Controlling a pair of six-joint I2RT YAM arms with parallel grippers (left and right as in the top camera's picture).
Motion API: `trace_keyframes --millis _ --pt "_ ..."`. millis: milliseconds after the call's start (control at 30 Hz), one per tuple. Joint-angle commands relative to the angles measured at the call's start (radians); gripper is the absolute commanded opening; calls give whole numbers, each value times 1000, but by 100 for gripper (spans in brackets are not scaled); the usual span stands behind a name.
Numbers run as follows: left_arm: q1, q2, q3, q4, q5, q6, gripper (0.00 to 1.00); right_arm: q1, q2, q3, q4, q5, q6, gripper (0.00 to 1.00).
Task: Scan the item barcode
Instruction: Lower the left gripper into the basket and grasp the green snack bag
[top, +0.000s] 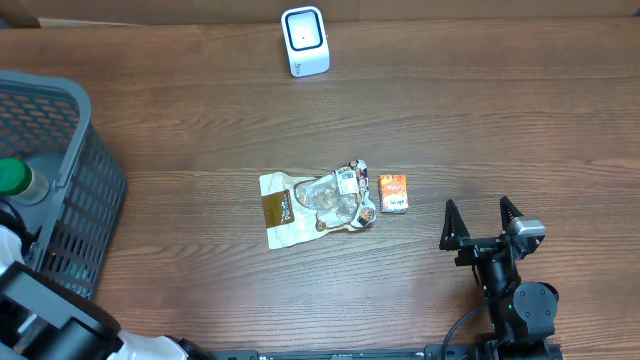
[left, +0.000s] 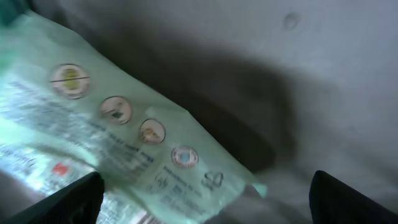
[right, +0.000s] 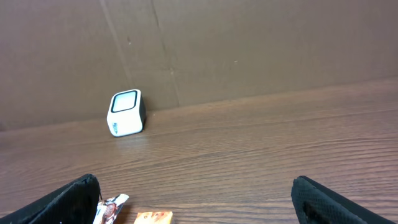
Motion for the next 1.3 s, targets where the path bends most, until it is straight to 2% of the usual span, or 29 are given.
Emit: trace_keyframes --millis 0,100,267,300,367,433,467,733,1067,1167,1267 --pt "-3 51 -10 2 -10 12 86 5 -8 -10 5 9 -1 100" --pt "-3 87 -10 2 -18 12 80 5 -8 -10 5 9 -1 100" --pt "-3 124 -10 24 -16 8 76 5 -8 -10 5 9 -1 100" --pt "-3 127 -10 24 -16 8 65 5 -8 -10 5 9 -1 100" --pt "-3 128 -10 27 -16 9 30 5 -8 -10 5 9 -1 100" --pt "-3 128 -10 28 -16 9 9 5 -8 -10 5 9 -1 100" --pt "-3 128 -10 27 -16 9 4 5 -8 -10 5 9 -1 100" --pt "-4 127 30 -30 -11 9 4 5 -8 -10 5 8 -1 100" --pt "-4 26 304 -270 0 -14 4 5 -8 -10 5 9 -1 100" --pt "-4 -47 365 -290 86 -36 4 5 -8 -10 5 9 -1 100" --pt "-5 -135 418 -272 238 -45 4 5 -8 -10 5 9 -1 100"
